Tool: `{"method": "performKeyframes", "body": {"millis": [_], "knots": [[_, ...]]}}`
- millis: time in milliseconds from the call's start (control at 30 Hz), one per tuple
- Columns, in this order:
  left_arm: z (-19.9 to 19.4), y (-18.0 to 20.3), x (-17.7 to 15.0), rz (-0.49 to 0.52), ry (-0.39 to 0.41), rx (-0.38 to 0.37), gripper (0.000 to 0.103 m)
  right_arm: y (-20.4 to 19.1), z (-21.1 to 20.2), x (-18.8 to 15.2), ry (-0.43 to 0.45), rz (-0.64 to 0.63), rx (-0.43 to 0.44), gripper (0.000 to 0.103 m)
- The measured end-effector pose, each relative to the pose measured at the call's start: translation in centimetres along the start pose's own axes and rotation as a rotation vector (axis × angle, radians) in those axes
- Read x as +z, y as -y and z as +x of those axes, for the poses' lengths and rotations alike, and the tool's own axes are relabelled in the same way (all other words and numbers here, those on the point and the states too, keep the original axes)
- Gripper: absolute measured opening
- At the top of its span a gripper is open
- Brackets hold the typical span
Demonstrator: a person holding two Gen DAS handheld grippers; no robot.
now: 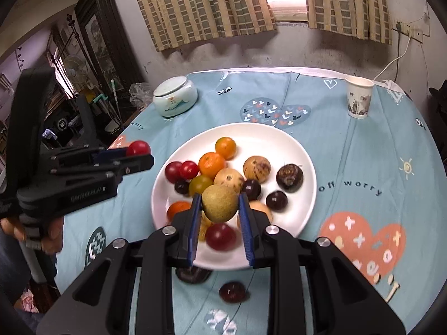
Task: Organize fruits
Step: 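Carry both fruits over the white plate and open both grippers, then withdraw both grippers from the plate back toward the loose fruits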
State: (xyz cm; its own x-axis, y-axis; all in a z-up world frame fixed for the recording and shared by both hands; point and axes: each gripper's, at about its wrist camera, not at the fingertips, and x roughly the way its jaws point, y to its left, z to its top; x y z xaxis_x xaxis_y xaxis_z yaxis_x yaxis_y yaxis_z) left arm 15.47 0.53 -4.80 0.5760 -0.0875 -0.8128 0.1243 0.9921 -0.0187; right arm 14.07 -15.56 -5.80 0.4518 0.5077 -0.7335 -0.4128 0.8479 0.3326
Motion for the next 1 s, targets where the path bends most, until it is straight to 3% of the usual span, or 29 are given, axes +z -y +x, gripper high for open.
{"method": "performKeyframes", "body": {"millis": [633,700,867,1000], "knots": [[5.7,1.2,1.4,0.01,-0.069,0.035,0.031,1.5,6.9,3.8,-0.082,-0.035,-0.063,0.027],[5.9,1.2,1.3,0.009,-0.069,0.043,0.034,1.2,7.7,3.9,-0.108,-0.068,-0.095,0.028],[5.4,0.7,1.4,0.002,-0.046,0.055,0.058,1.6,8.0,4.4,-0.106,-0.056,-0.118,0.029],[4.8,0.6,1.6,-0.003,-0.034,0.058,0.059,1.9,7.2,4.7,-0.09,-0.049,-0.111,0.029]]}}
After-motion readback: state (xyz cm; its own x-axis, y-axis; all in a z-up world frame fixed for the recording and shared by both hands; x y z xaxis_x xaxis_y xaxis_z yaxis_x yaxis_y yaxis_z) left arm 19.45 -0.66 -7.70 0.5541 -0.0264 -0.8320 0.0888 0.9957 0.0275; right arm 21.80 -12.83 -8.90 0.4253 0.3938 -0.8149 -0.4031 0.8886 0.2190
